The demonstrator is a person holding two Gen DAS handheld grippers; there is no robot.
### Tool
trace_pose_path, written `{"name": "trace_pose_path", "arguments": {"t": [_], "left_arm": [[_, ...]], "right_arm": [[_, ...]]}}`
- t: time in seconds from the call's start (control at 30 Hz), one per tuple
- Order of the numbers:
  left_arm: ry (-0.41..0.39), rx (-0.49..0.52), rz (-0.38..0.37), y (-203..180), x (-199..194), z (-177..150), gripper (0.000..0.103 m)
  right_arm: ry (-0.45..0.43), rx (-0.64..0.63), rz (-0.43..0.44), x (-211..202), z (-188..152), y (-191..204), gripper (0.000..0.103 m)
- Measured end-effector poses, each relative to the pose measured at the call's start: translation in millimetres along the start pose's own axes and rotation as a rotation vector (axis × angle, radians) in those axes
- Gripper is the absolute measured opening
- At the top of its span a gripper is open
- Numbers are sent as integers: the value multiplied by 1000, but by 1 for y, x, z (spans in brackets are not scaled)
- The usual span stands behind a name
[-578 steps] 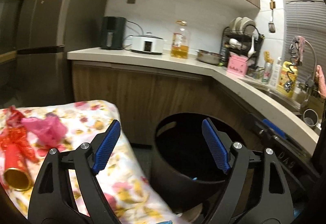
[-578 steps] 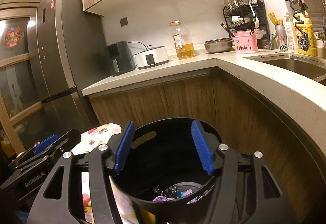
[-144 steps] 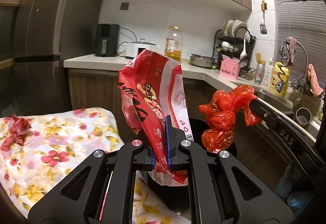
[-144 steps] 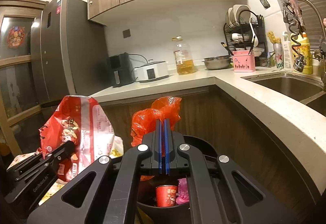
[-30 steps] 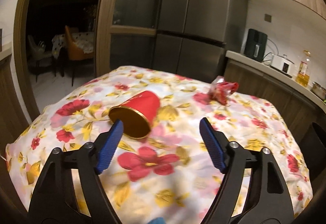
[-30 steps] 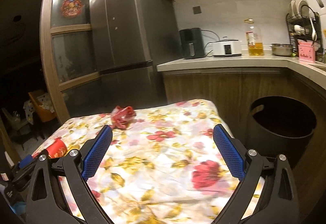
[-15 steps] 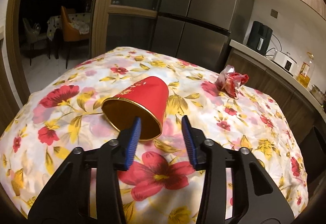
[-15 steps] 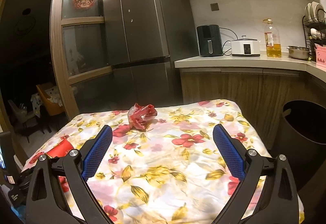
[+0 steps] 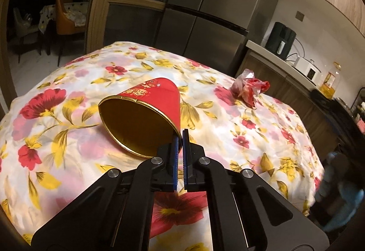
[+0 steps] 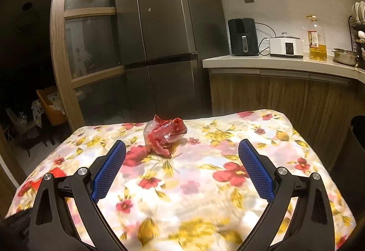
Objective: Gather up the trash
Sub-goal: 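Grasp the red-and-clear plastic wrapper with the right tool while the left tool holds the cup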
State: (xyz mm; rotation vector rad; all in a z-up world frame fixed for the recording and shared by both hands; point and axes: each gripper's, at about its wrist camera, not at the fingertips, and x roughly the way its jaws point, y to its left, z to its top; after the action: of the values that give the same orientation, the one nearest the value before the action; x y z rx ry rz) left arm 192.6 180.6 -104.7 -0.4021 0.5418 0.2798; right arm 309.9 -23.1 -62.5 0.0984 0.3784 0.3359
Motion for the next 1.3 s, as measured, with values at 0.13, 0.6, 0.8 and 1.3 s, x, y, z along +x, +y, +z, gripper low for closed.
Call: {"name": "trace_pose_path", "arguments": {"t": [0.13, 0.6, 0.8, 1.3], "left_arm": [[-30, 10, -19, -4, -4, 5, 2], [-92, 72, -76, -24, 4, 19, 2], [-66, 52, -106, -19, 10, 19, 2], [-39, 36, -128, -16, 18, 19, 2]], "right_arm": [[12, -3, -5, 30, -1, 10, 95], [85, 13, -49, 134, 16, 37, 95], [119, 16, -74, 161, 18, 41, 95], [172, -17, -80, 172, 13, 49, 40]]}}
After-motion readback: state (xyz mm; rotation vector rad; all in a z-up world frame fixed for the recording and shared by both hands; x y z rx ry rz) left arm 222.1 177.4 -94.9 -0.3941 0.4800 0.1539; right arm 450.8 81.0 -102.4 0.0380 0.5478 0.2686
